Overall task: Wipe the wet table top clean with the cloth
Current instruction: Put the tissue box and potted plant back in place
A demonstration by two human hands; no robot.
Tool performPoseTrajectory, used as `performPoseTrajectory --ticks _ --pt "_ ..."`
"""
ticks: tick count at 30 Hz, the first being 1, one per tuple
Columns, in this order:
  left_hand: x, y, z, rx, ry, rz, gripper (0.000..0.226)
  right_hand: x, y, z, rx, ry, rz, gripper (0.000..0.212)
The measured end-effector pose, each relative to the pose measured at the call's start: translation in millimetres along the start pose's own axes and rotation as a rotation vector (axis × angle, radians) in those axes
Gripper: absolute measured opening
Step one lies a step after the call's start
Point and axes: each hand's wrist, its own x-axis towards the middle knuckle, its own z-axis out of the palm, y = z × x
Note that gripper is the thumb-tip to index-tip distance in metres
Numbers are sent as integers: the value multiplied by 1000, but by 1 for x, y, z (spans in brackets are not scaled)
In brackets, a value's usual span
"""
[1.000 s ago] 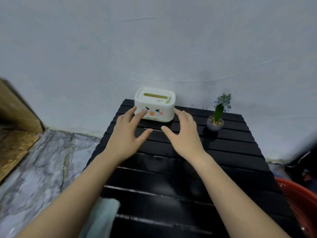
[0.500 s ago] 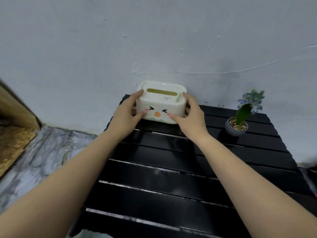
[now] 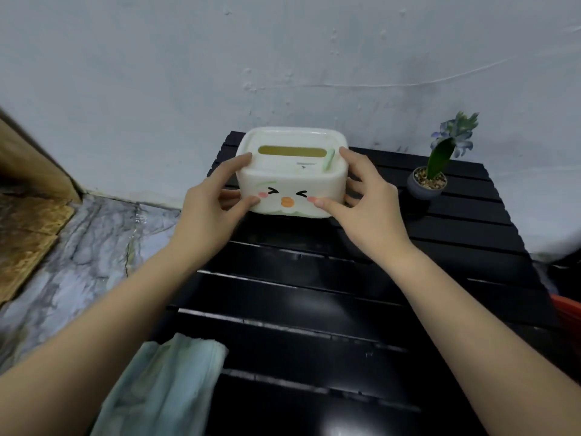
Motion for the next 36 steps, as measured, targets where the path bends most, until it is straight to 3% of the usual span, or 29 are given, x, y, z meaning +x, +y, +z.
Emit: performPoseTrajectory --ticks 11,19,23,26,32,36 --pt "-34 -9 -4 67 -45 -4 60 -41 5 11 -4 24 21 79" --pt "-38 -3 -7 213 -69 116 77 -45 1 -6 -125 98 -30 77" --pt "-48 23 -1 225 146 293 64 -46 1 -35 -221 248 -125 51" --pt "-53 52 17 203 193 422 45 -43 8 -59 -307 318 -153 31" --pt "-55 92 82 133 -39 549 25 -22 36 -91 -621 381 -123 16" --pt "-54 93 125 183 -214 543 26 1 59 -100 -802 287 -59 25"
